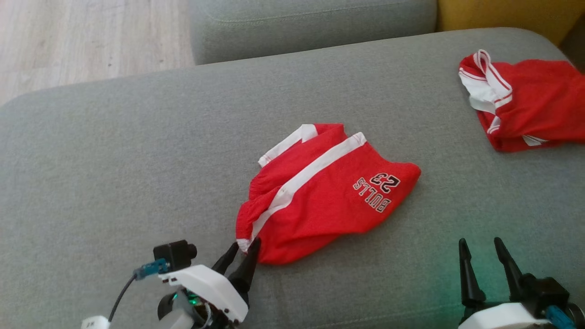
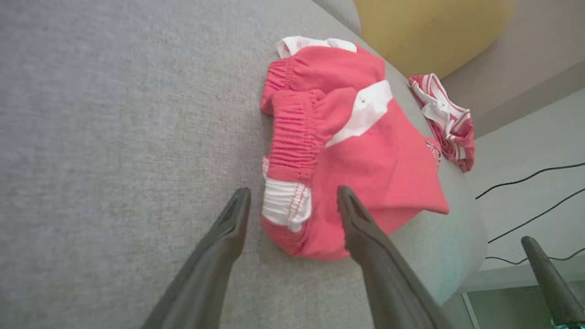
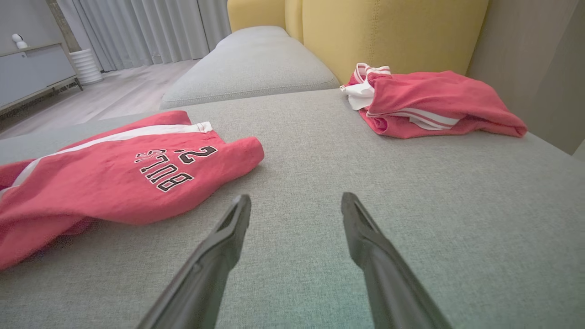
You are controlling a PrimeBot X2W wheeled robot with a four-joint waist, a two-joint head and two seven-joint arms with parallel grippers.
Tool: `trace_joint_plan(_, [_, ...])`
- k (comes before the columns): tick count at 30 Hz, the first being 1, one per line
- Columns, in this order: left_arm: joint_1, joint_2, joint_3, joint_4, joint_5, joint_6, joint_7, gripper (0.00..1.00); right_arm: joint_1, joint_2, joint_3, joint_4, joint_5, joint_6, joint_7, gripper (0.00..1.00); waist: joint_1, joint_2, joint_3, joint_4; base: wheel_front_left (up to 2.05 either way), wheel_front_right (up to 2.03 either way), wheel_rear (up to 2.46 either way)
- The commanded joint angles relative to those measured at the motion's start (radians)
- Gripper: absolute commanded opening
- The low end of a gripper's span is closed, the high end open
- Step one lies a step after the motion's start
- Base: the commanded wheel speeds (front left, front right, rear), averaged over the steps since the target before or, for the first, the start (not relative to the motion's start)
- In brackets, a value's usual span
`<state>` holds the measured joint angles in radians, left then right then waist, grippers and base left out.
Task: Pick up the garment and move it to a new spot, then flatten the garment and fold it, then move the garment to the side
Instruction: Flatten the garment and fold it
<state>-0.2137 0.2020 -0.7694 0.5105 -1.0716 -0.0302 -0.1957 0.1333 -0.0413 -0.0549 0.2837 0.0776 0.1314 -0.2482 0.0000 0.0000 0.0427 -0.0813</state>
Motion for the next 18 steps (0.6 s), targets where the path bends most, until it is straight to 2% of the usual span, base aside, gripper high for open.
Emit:
trace_joint_plan(1, [-0.048,0.003,0.024,-0.003,0.009,-0.005,-0.011,1.00,-0.034,-0.009,0.024,-0.026,-0.007,-0.001,-0.014,1.00,0.0000,0.0000,0.001,-0.006,0.00,0.00,0.00])
trace_joint_plan(3, [-0.061,-0.003,0.019,0.030,0.012,-0.013,-0.006,1.00,-0.034,-0.009,0.026,-0.025,-0.006,-0.001,-0.014,1.00,0.0000,0.0000,0.002,-0.012,0.00,0.00,0.00])
trace_joint_plan(5, [-0.075,-0.007,0.016,0.057,0.012,-0.024,-0.006,0.24,-0.035,-0.009,0.027,-0.026,-0.004,-0.001,-0.014,1.00,0.0000,0.0000,0.004,-0.017,0.00,0.00,0.00])
trace_joint_plan(6, [-0.082,-0.009,0.016,0.065,0.013,-0.031,-0.008,0.00,-0.036,-0.009,0.026,-0.026,-0.003,-0.001,-0.014,1.00,0.0000,0.0000,0.005,-0.018,0.00,0.00,0.00])
trace_joint_plan(8, [-0.094,-0.001,0.015,0.071,0.016,-0.045,-0.010,0.00,-0.035,-0.009,0.025,-0.027,-0.002,-0.001,-0.014,1.00,0.0000,0.0000,0.006,-0.021,0.00,0.00,0.00])
trace_joint_plan(11, [-0.105,0.043,0.019,0.060,0.047,-0.032,-0.021,0.00,-0.031,-0.009,0.021,-0.029,-0.001,-0.001,-0.014,1.00,0.0000,0.0000,0.004,-0.022,0.00,0.00,0.00])
trace_joint_plan(14, [-0.096,0.108,0.025,0.027,0.073,0.014,-0.015,0.00,-0.024,-0.009,0.012,-0.033,-0.001,-0.001,-0.014,1.00,0.0000,0.0000,0.002,-0.016,0.00,0.00,0.00])
trace_joint_plan(18, [-0.067,0.184,0.031,-0.025,0.101,0.109,0.012,0.00,-0.014,-0.009,0.003,-0.033,0.003,-0.001,-0.014,1.00,0.0000,0.0000,-0.005,-0.001,0.00,0.00,0.00])
